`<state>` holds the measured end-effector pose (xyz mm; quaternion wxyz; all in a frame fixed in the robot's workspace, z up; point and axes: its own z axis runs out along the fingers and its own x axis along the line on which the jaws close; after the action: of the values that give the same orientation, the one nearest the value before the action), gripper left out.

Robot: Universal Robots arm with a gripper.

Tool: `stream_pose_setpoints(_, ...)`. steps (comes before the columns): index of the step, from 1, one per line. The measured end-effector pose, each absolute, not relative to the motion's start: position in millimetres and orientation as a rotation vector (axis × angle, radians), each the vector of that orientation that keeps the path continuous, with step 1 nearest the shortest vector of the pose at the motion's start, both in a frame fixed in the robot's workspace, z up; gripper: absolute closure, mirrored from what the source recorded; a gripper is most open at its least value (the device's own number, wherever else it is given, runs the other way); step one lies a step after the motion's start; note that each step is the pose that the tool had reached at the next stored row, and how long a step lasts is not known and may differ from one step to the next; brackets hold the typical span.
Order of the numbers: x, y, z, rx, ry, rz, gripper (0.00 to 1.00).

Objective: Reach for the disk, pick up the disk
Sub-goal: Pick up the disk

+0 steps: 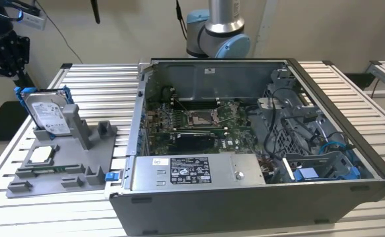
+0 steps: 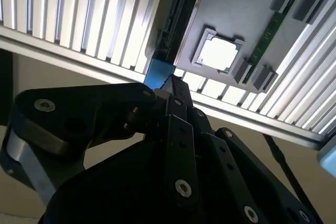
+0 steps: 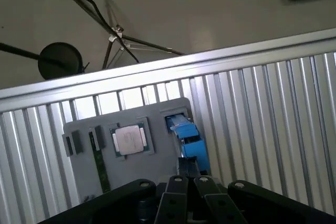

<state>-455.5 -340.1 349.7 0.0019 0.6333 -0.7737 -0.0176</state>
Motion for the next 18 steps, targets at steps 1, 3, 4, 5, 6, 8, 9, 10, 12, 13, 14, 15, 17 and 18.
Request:
stream_pose_setpoints(1, -455.5, -340.0, 349.6, 1.988, -2.427, -0.055, 1.0)
stream_pose_setpoints(3, -455.5, -340.1, 349.1, 1.994, -2.423, -0.054, 0.0)
stream_pose_setpoints(4, -455.5, -340.0, 348.8, 2.001, -2.418, -0.054, 0.0)
stream_pose_setpoints(5, -455.5, -340.0, 348.4, 2.011, -2.41, -0.053, 0.0)
stream_pose_setpoints(6, -455.5, -340.0, 348.0, 2.024, -2.4, -0.052, 0.0)
stream_pose_setpoints(8, -455.5, -340.1, 347.1, 2.051, -2.378, -0.05, 0.0)
stream_pose_setpoints(9, -455.5, -340.0, 346.7, 2.067, -2.364, -0.05, 0.0)
stream_pose_setpoints(10, -455.5, -340.1, 346.2, 2.084, -2.35, -0.049, 0.0)
stream_pose_setpoints(12, -455.5, -340.0, 345.3, 2.115, -2.322, -0.048, 0.0)
stream_pose_setpoints(13, -455.5, -340.0, 344.7, 2.131, -2.308, -0.047, 0.0)
stream_pose_setpoints(14, -455.6, -340.0, 344.2, 2.146, -2.295, -0.047, 0.0)
stream_pose_setpoints(15, -455.6, -340.0, 343.5, 2.16, -2.282, -0.046, 0.0)
stream_pose_setpoints(17, -455.6, -339.8, 341.7, 2.186, -2.258, -0.045, 0.0)
stream_pose_setpoints(18, -455.5, -339.7, 340.7, 2.195, -2.248, -0.044, 0.0)
